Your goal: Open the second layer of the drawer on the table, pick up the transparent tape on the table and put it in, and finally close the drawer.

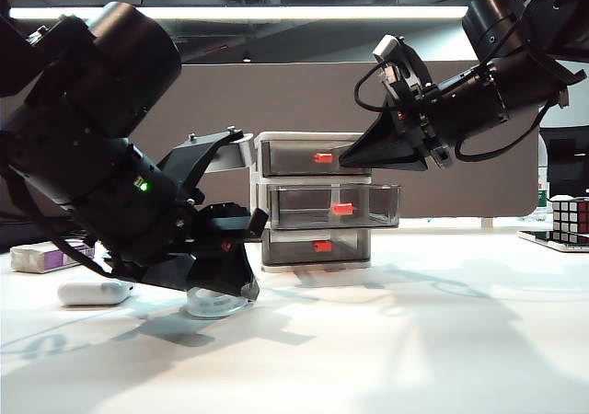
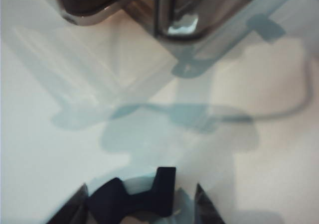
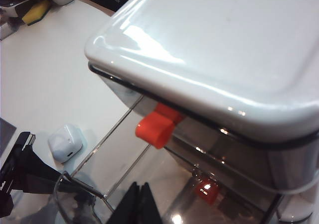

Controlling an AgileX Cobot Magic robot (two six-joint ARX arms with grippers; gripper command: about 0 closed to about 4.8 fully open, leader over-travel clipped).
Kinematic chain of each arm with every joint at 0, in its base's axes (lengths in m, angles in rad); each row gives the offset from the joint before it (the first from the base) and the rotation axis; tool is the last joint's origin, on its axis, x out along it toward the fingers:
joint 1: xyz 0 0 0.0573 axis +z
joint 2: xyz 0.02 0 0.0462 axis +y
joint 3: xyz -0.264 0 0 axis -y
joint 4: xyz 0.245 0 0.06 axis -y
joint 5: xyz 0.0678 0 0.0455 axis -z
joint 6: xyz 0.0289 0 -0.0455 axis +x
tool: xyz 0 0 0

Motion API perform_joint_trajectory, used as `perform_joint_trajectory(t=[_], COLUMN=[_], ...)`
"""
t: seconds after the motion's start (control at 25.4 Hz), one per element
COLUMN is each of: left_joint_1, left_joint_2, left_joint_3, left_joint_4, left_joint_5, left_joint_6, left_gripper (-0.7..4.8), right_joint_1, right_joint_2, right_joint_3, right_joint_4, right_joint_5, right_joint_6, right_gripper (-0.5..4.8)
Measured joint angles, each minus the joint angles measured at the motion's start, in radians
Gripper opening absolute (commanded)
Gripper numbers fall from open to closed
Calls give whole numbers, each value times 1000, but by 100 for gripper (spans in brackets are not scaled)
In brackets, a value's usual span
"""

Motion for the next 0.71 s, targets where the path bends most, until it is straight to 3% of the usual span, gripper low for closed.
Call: perform_joint_trajectory(t=[0.71], left_joint_1=[0], left_joint_2=[-65], left_joint_3=[-3], left_joint_4=[-37], left_joint_5=[0], left_joint_6=[2], left_gripper=[116], right_joint_1=[0], right_joint_2=[0], right_joint_3=[0], right_joint_4=[-8], right_joint_5=[0], right_joint_6=[0], right_gripper=[-5])
